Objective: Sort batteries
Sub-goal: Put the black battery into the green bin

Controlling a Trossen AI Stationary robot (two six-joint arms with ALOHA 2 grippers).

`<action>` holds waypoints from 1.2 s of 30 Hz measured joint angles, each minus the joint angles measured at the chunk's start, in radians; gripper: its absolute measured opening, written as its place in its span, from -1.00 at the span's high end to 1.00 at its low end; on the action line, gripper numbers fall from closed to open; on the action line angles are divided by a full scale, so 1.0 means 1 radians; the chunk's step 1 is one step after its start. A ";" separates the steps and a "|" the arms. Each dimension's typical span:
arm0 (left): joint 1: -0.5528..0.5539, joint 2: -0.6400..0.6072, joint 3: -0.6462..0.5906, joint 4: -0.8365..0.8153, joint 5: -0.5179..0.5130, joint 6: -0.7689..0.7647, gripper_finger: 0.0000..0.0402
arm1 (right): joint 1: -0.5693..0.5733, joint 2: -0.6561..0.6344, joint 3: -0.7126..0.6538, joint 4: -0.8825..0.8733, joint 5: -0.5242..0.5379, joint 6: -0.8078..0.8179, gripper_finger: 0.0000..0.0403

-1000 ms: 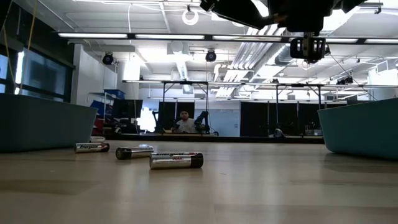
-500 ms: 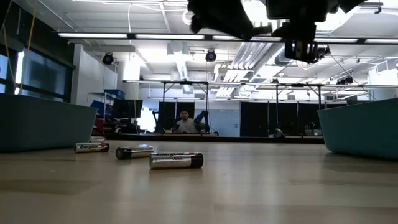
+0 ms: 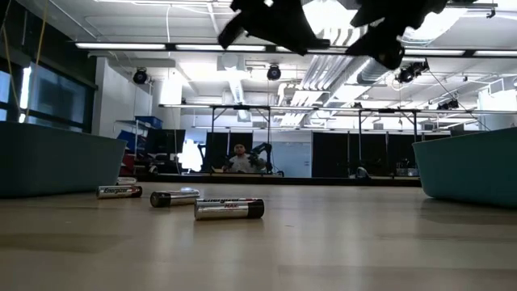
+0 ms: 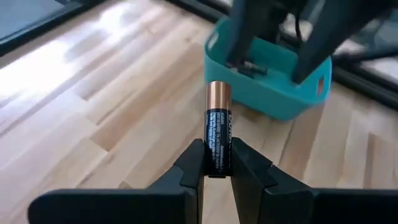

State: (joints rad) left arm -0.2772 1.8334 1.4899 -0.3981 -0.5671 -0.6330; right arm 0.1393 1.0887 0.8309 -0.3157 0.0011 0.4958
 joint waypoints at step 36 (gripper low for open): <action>0.068 -0.082 -0.356 1.281 0.171 0.207 0.80 | 0.017 -0.053 -0.168 0.922 0.060 -0.084 0.05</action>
State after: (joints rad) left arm -0.2096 1.7519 1.1339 0.8830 -0.3958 -0.4262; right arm 0.1558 1.0354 0.6634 0.6058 0.0608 0.4115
